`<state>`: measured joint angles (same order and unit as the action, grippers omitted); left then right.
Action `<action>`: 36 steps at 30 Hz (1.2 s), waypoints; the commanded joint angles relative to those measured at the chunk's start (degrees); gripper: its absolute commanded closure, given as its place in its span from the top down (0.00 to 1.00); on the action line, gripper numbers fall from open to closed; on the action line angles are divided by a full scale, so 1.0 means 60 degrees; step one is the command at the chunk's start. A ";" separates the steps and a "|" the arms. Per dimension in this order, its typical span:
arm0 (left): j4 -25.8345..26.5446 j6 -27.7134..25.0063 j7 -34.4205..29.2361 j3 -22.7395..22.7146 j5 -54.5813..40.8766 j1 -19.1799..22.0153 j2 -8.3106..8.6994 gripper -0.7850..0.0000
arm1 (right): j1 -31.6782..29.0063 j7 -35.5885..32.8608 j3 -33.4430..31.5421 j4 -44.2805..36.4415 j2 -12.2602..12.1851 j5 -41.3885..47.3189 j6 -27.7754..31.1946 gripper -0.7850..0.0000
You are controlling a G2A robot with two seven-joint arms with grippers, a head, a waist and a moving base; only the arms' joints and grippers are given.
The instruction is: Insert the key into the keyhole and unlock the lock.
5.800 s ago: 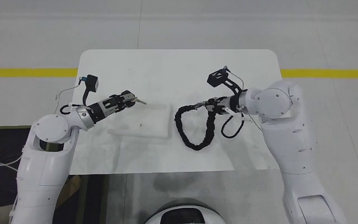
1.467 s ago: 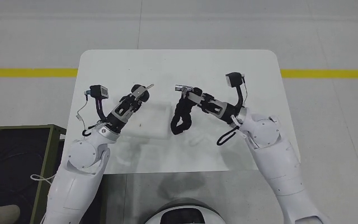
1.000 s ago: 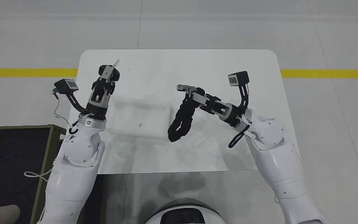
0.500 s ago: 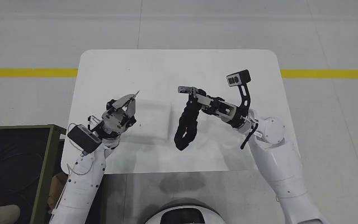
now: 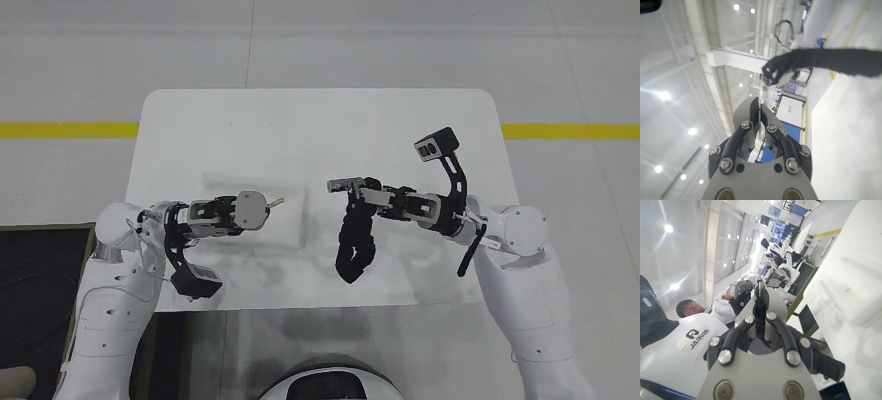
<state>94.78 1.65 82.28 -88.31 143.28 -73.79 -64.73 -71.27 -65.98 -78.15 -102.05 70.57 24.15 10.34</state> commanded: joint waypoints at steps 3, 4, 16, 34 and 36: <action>0.0054 0.0416 -0.0084 0.0000 0.0570 -0.0014 0.0012 0.00 | -0.0002 0.0008 0.0009 0.0001 0.0002 0.0017 0.0005 0.00; 0.0054 0.0416 -0.0084 0.0000 0.0570 -0.0014 0.0012 0.00 | -0.0002 0.0008 0.0009 0.0001 0.0002 0.0017 0.0005 0.00; 0.0301 0.0605 0.0939 -0.0460 0.1529 0.0076 0.0308 0.00 | -0.0126 -0.0173 0.0539 -0.0833 -0.0151 -0.2391 -0.0472 0.00; 0.0261 0.0677 0.0910 -0.0067 0.0698 0.0052 0.0490 0.00 | -0.0359 0.0472 0.0851 -0.1212 -0.0186 -0.2794 -0.1148 0.00; 0.0383 0.0591 0.0954 -0.0121 0.0754 0.0017 0.0538 0.00 | -0.0302 0.0426 0.0878 -0.1205 -0.0197 -0.2747 -0.1193 0.00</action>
<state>96.78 5.43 87.89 -88.89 147.64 -73.65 -61.64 -73.27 -63.23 -72.96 -109.35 69.41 7.54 3.29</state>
